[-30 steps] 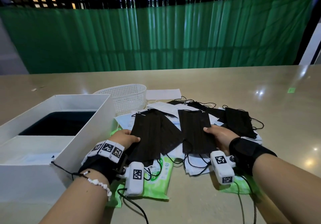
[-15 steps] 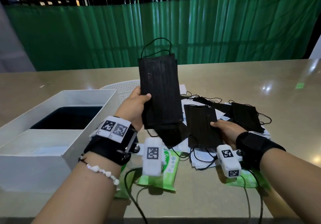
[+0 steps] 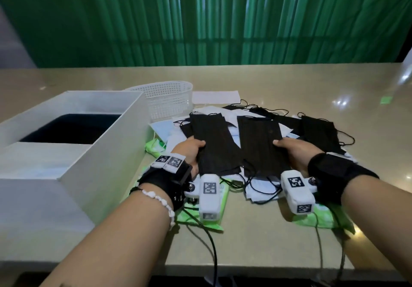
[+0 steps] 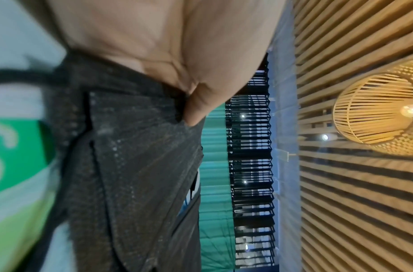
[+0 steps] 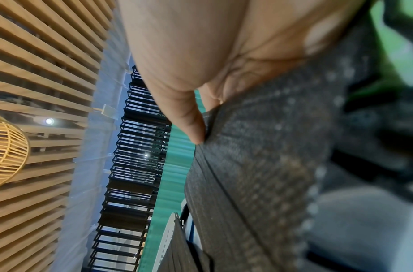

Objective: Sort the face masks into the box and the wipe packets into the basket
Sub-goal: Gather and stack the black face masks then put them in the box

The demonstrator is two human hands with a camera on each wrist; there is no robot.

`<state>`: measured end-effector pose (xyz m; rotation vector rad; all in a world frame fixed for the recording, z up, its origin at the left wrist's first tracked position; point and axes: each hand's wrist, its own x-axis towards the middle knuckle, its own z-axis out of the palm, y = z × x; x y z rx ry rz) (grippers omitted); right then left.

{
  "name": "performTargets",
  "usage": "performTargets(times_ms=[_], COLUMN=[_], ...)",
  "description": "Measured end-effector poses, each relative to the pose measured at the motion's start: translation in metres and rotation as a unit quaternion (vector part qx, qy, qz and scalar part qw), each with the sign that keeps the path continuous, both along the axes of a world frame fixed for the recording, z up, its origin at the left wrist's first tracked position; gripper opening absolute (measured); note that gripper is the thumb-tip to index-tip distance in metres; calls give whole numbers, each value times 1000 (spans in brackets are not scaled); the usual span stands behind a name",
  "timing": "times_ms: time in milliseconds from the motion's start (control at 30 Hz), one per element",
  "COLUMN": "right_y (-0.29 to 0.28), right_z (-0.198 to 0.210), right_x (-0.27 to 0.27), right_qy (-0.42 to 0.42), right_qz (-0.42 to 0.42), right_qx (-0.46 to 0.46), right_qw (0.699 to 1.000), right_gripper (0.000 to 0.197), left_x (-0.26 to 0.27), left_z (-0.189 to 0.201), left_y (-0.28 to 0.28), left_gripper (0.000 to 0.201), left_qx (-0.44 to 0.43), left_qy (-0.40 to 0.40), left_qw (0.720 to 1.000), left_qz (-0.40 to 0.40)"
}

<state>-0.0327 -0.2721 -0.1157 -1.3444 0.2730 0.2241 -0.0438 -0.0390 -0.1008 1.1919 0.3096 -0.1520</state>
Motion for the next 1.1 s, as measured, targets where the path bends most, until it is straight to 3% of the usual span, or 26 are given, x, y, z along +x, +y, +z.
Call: performTargets(times_ms=[300,433,633,800,900,967,1100], right_y=[-3,-3,-3,4,6,6,-1], right_z=[2,4,3,6,9,15,44], right_x=[0,-3,1,2,5,5,5], right_qy=[19,14,11,-10,-41,-57,-98], right_qz=[22,25,9,-10,25,47,14], right_qx=[-1,-5,-39,-154,-341,-412,-388], right_qw=[1000,1000,999,988,939,908,917], right_gripper=[35,32,28,14,19,19,15], left_x=[11,9,11,9,7,8,10], left_z=[-12,-12,-12,-9,-8,-8,-11], left_y=[2,5,5,6,5,5,5], left_gripper=[12,31,23,27,31,28,28], left_qx=[-3,-10,-13,-38,-39,-33,-30], left_qy=[30,61,76,85,88,86,81], left_qw=[999,998,996,995,995,995,996], left_qz=[-14,-23,-35,-47,-40,-35,-36])
